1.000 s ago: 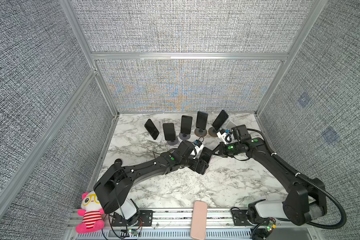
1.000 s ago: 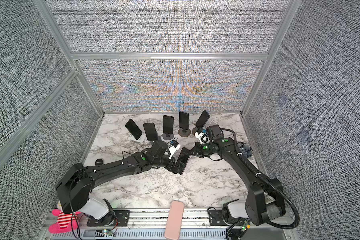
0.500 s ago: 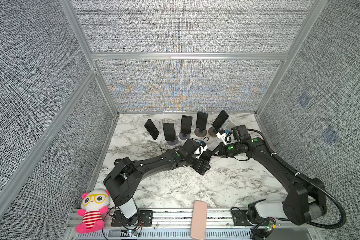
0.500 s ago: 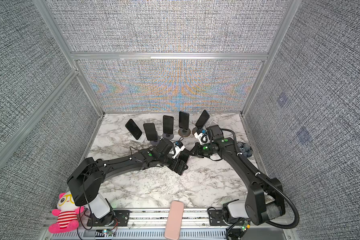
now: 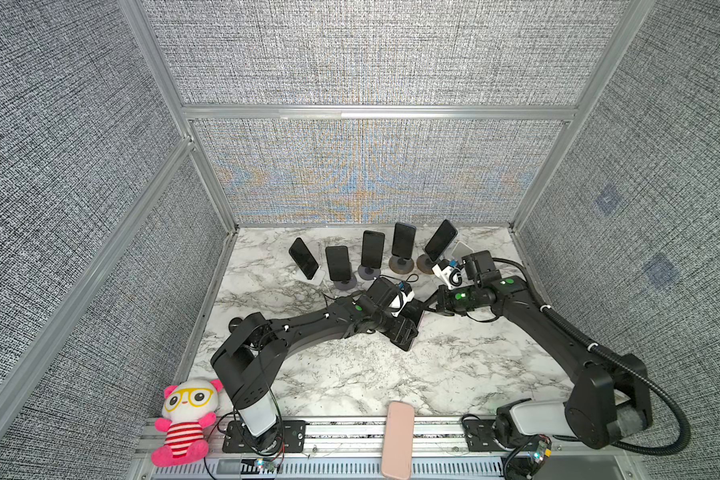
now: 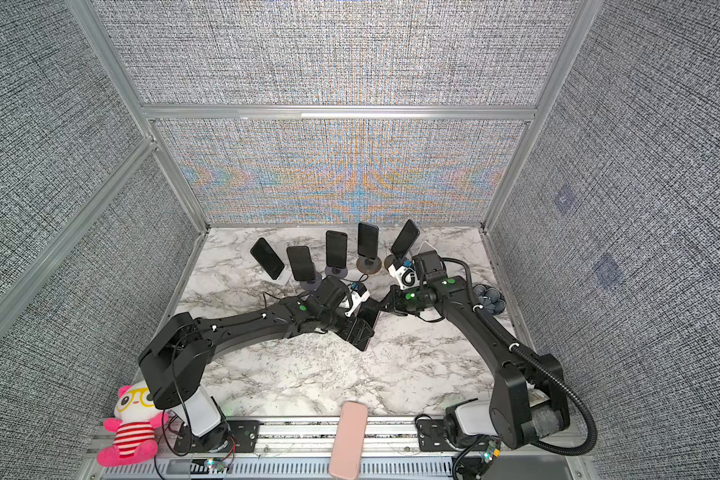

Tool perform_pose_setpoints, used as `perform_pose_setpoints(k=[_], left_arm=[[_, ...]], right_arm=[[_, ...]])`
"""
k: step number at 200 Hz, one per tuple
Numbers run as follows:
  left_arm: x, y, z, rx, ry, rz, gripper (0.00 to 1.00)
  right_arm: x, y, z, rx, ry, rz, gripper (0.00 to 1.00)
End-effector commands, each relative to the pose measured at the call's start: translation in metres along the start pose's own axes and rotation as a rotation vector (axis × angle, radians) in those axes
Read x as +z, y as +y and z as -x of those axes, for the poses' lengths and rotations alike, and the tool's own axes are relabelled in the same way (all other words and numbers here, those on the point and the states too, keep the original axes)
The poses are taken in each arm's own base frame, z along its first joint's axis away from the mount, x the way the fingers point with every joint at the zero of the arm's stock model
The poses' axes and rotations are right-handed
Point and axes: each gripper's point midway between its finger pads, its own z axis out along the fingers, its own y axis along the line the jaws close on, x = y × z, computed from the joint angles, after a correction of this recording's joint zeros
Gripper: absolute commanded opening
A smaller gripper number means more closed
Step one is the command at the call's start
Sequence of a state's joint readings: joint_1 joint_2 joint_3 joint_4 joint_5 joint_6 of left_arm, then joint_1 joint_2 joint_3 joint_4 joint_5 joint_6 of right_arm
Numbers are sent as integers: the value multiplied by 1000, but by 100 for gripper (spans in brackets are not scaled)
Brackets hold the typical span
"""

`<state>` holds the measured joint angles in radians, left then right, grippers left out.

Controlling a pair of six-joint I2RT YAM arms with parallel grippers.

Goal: Remove the phone from the phone stand
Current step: 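Grasp the pink-edged phone with the left gripper while the right gripper opens, then lower the phone flat onto the table with the left gripper and release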

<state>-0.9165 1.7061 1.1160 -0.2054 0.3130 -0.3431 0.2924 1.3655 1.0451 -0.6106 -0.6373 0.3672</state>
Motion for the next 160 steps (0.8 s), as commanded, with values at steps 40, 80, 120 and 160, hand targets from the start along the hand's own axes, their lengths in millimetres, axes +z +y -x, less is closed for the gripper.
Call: perform_pose_setpoints(k=[40,80,120,160], left_arm=[[-6,19,-12,-85,20,64,40],[-27,45,-44,-219,107,223,30],[-81,80,-112,-395,321,475,13],[-115,119,-145,-505,393,540,9]], right_arm=[[-3,1,14,-50,-56,-5,54],[-7,-28,20,-47,-162,-147,54],[-2,-43,20,-42,-224,-178,54],[6,-43,26,-50,-226,-162,54]])
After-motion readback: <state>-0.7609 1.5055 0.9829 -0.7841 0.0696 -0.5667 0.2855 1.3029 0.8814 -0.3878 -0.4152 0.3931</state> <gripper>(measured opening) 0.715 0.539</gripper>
